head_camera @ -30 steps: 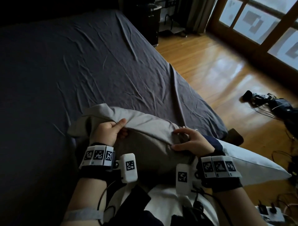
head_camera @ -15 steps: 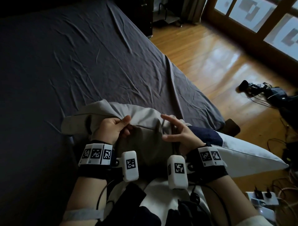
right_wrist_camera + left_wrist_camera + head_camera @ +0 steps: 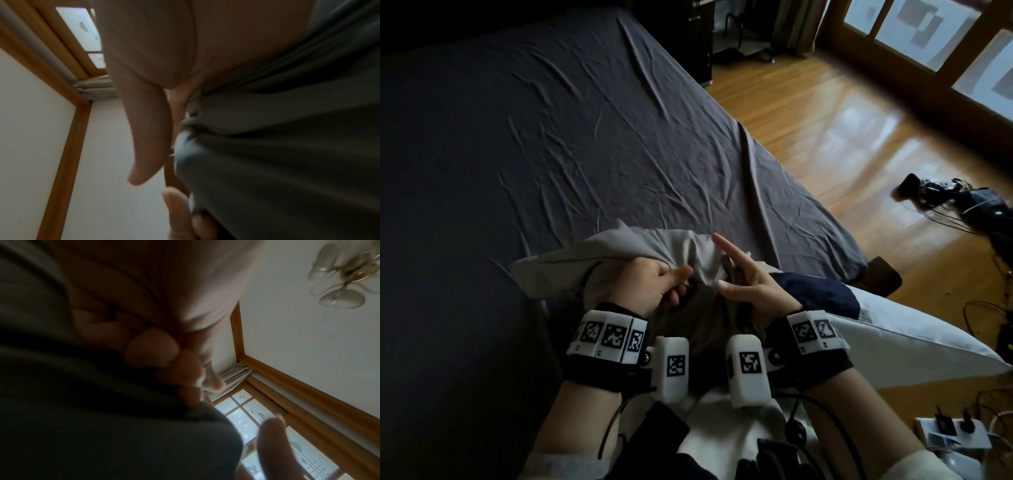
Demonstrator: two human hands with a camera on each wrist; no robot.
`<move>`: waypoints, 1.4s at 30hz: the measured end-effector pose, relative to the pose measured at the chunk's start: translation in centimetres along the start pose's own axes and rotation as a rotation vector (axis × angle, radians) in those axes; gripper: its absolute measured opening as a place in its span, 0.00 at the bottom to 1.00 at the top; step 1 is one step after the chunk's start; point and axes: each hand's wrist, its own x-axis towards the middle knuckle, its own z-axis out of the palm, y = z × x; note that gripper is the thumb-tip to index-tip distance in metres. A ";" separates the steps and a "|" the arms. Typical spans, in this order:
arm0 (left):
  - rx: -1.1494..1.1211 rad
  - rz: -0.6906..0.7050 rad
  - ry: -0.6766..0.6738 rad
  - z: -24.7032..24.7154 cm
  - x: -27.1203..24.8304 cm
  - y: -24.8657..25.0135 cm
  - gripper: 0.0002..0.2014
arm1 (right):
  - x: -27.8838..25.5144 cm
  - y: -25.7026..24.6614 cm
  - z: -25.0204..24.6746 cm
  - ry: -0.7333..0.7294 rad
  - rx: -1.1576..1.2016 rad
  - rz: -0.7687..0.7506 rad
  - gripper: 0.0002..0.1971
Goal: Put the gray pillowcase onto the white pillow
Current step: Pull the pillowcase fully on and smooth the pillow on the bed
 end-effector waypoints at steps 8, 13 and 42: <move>-0.093 -0.036 -0.098 0.8 0.0 -0.7 0.21 | 2.5 0.3 1.1 0.021 -0.040 0.065 0.43; -0.307 -0.245 0.190 -2.8 -0.2 -1.4 0.30 | 2.3 1.1 1.5 0.009 -0.047 0.084 0.44; -0.168 0.128 0.038 0.3 1.4 0.7 0.19 | 2.9 1.2 0.8 -0.056 -0.037 0.217 0.51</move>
